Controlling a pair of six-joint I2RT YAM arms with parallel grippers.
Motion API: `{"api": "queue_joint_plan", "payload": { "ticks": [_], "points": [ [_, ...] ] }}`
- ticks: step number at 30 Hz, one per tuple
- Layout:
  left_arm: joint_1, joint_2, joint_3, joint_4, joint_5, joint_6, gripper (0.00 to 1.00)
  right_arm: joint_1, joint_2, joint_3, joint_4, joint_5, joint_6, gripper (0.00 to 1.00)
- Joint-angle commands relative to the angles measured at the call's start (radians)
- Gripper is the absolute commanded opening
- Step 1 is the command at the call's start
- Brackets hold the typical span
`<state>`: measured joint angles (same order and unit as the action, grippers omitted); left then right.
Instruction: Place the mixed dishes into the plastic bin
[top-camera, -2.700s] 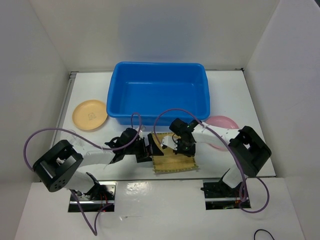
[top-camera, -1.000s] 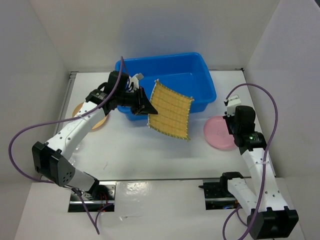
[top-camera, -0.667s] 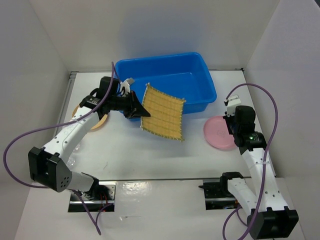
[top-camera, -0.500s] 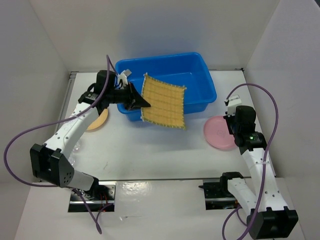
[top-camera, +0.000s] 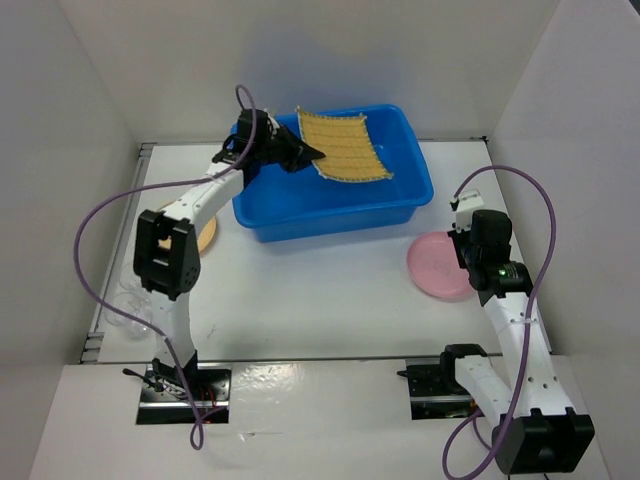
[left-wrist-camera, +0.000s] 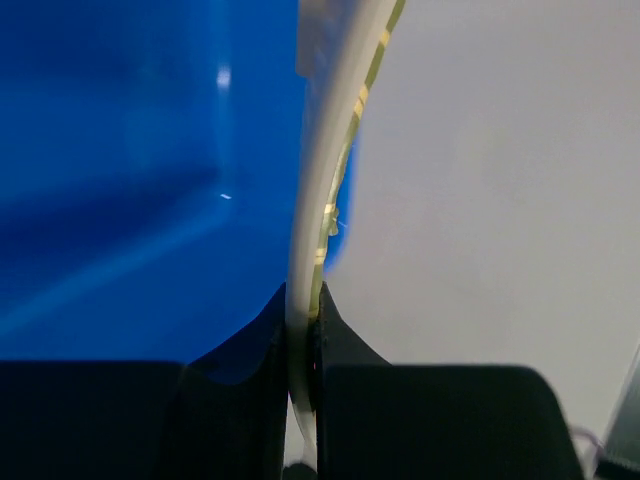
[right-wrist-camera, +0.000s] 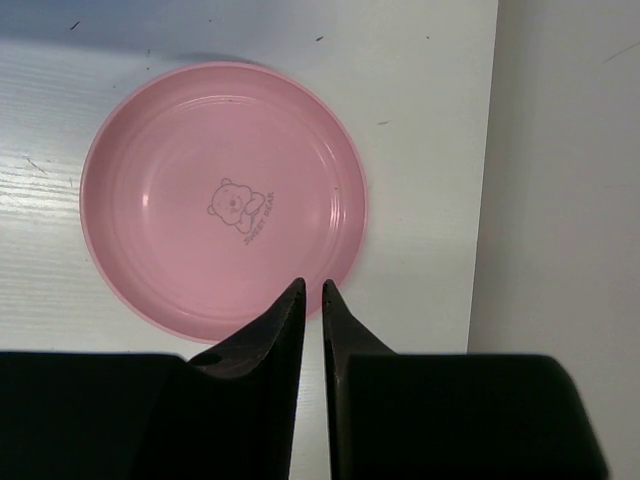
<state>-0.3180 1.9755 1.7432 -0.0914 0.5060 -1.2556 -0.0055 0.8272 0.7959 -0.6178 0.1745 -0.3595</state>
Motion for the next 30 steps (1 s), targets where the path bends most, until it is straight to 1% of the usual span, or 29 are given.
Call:
{"api": "queue_joint_plan", "payload": {
  "ticks": [1, 6, 8, 10, 12, 14, 15, 17, 18, 19, 20, 21, 22, 23, 24, 25, 26, 27, 28, 29, 30],
  "points": [
    [-0.045, 0.084, 0.056, 0.111, -0.055, -0.053, 0.00, -0.008, 0.004, 0.000, 0.056, -0.003, 0.005, 0.16],
    [-0.056, 0.170, 0.016, 0.160, -0.066, -0.062, 0.00, -0.008, 0.004, 0.000, 0.056, -0.003, 0.005, 0.16],
    [-0.056, 0.218, 0.016, 0.191, -0.034, -0.071, 0.00, -0.008, 0.004, 0.000, 0.056, -0.003, 0.005, 0.16],
    [-0.056, 0.253, 0.016, 0.191, -0.024, -0.071, 0.05, -0.008, 0.004, 0.000, 0.056, -0.003, 0.005, 0.16],
    [-0.056, 0.266, 0.035, 0.180, -0.024, -0.038, 0.12, -0.008, 0.004, 0.000, 0.056, -0.003, 0.005, 0.16],
    [-0.047, 0.276, 0.062, 0.128, -0.024, -0.005, 0.52, -0.008, 0.004, 0.000, 0.056, -0.003, 0.005, 0.16],
    [-0.047, 0.286, 0.094, 0.108, -0.024, 0.034, 0.70, -0.008, 0.004, 0.000, 0.056, -0.003, 0.005, 0.16],
    [-0.047, 0.286, 0.128, 0.038, -0.014, 0.076, 1.00, -0.008, 0.004, 0.000, 0.056, -0.003, 0.005, 0.16],
    [-0.035, 0.286, 0.147, 0.007, -0.005, 0.102, 1.00, -0.008, 0.004, 0.000, 0.056, -0.003, 0.005, 0.16],
    [-0.035, 0.267, 0.165, -0.064, -0.004, 0.163, 1.00, -0.008, 0.004, 0.000, 0.056, -0.003, 0.005, 0.16],
    [-0.021, 0.244, 0.192, -0.108, -0.039, 0.200, 1.00, -0.008, 0.004, 0.000, 0.056, -0.003, 0.005, 0.16],
    [-0.006, 0.183, 0.205, -0.155, -0.075, 0.241, 1.00, -0.008, 0.004, 0.000, 0.056, -0.003, 0.005, 0.16],
    [-0.006, 0.151, 0.222, -0.256, -0.119, 0.327, 1.00, -0.008, 0.004, 0.000, 0.056, -0.003, 0.005, 0.16],
    [0.006, 0.122, 0.246, -0.322, -0.167, 0.370, 1.00, -0.008, 0.004, 0.000, 0.056, -0.012, 0.005, 0.16],
    [0.023, 0.077, 0.322, -0.475, -0.279, 0.405, 1.00, -0.008, 0.004, 0.000, 0.056, -0.012, 0.005, 0.16],
    [0.023, 0.056, 0.358, -0.535, -0.335, 0.464, 1.00, -0.008, 0.004, 0.000, 0.056, -0.012, -0.004, 0.16],
    [0.051, -0.001, 0.377, -0.585, -0.436, 0.481, 1.00, -0.008, 0.004, 0.000, 0.056, -0.021, -0.004, 0.16],
    [0.063, -0.039, 0.354, -0.638, -0.484, 0.492, 1.00, -0.008, 0.004, 0.000, 0.056, -0.021, -0.004, 0.16],
    [0.080, -0.085, 0.308, -0.639, -0.523, 0.492, 1.00, -0.008, 0.004, 0.000, 0.056, -0.021, -0.004, 0.16],
    [0.120, -0.180, 0.255, -0.639, -0.550, 0.492, 1.00, -0.008, 0.004, 0.000, 0.056, -0.021, -0.004, 0.16],
    [0.143, -0.228, 0.134, -0.604, -0.607, 0.481, 1.00, -0.008, 0.004, 0.000, 0.056, -0.021, -0.004, 0.16]
  ]
}}
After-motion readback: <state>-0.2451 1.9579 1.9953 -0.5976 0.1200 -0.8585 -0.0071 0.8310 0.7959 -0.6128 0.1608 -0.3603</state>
